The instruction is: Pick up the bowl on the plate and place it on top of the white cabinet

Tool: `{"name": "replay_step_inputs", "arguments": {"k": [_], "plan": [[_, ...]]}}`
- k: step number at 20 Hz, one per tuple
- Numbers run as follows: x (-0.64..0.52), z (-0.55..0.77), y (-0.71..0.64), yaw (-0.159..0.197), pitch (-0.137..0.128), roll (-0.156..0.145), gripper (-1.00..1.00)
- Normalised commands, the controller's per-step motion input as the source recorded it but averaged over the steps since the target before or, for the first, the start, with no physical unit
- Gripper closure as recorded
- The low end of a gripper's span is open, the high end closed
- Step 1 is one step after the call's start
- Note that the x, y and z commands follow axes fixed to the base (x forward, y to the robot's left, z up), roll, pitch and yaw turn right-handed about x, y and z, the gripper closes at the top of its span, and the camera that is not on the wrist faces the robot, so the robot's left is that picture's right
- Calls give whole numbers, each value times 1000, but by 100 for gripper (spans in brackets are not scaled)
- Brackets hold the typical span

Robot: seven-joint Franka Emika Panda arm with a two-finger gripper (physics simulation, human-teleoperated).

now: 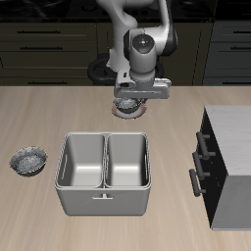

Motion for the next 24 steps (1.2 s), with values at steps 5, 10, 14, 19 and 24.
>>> {"name": "replay_step_inputs", "arguments": {"k": [5,10,14,19,24], "plan": [[22,68,-24,2,-13,-4,100],[27,346,65,12,-71,11,100],[-16,425,24,22,-60,13,100],[-76,354,61,18,-56,15,100],[-3,432,40,18,-71,5,100]]}}
